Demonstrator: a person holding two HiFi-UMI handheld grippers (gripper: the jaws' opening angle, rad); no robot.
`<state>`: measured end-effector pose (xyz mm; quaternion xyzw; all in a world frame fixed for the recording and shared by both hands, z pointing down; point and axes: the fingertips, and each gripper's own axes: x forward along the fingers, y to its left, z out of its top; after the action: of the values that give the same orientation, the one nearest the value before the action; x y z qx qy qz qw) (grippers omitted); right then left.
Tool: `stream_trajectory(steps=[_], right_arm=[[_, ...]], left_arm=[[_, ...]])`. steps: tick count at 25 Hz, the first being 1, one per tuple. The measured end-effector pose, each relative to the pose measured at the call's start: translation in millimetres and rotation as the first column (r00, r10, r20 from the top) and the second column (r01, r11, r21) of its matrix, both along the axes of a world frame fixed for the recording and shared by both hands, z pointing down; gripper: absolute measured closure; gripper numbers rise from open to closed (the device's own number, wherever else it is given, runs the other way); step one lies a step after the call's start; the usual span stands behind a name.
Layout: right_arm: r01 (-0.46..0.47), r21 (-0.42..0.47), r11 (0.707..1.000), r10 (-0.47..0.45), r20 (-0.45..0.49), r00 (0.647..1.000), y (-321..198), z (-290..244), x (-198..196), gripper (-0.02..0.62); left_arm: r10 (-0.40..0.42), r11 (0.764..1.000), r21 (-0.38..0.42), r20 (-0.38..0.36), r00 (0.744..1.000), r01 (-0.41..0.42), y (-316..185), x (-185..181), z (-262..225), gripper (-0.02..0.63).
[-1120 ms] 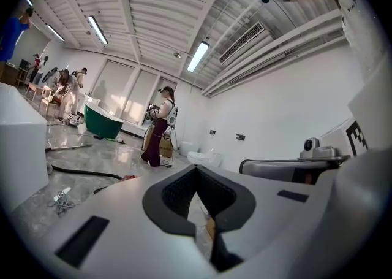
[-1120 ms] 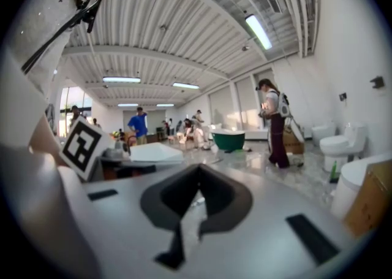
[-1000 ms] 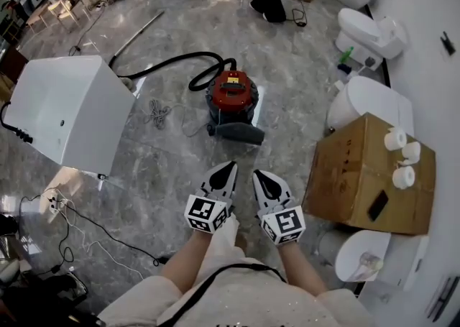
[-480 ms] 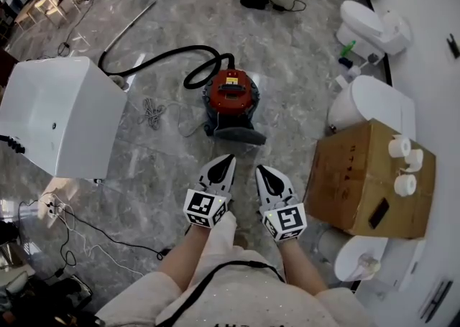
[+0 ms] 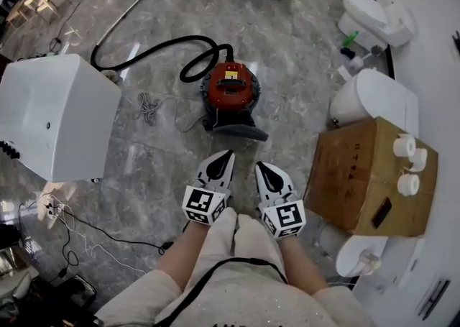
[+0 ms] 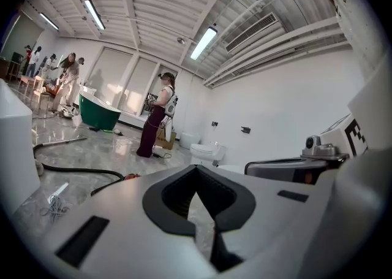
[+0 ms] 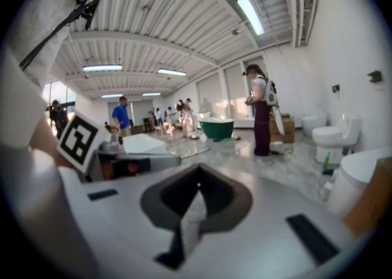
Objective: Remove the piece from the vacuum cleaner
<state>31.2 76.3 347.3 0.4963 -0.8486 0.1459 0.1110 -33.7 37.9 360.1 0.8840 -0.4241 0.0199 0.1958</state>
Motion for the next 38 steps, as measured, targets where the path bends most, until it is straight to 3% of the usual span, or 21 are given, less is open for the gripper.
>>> stream_trajectory(steps=[17,28,34,38], right_arm=[[0.096,-0.098,0.991,-0.096,0.002,0.995,-49.4,73.7,-2.1,0.581],[0.142,-0.164,0.976,-0.143,0.006,0.990,-83.0,108.9,16.2,0.581],[0.151,-0.215,0.965,-0.160,-0.022,0.987,-99.6,139.1,27.4,0.581],[0.162,-0.247,0.955,-0.176,-0.036,0.984,-106.9,169.6,28.4,0.581]], left_arm=[[-0.075,0.995,-0.060,0.026,0.997,0.076,-44.8,-0.3,58.9,0.588],[-0.052,0.993,-0.103,0.107,0.993,0.063,-77.6,23.9,94.3,0.588],[-0.028,0.995,-0.086,0.203,0.979,0.046,-88.1,31.9,121.5,0.588],[-0.027,0.993,-0.108,0.203,0.979,0.050,-92.2,32.9,145.6,0.588]])
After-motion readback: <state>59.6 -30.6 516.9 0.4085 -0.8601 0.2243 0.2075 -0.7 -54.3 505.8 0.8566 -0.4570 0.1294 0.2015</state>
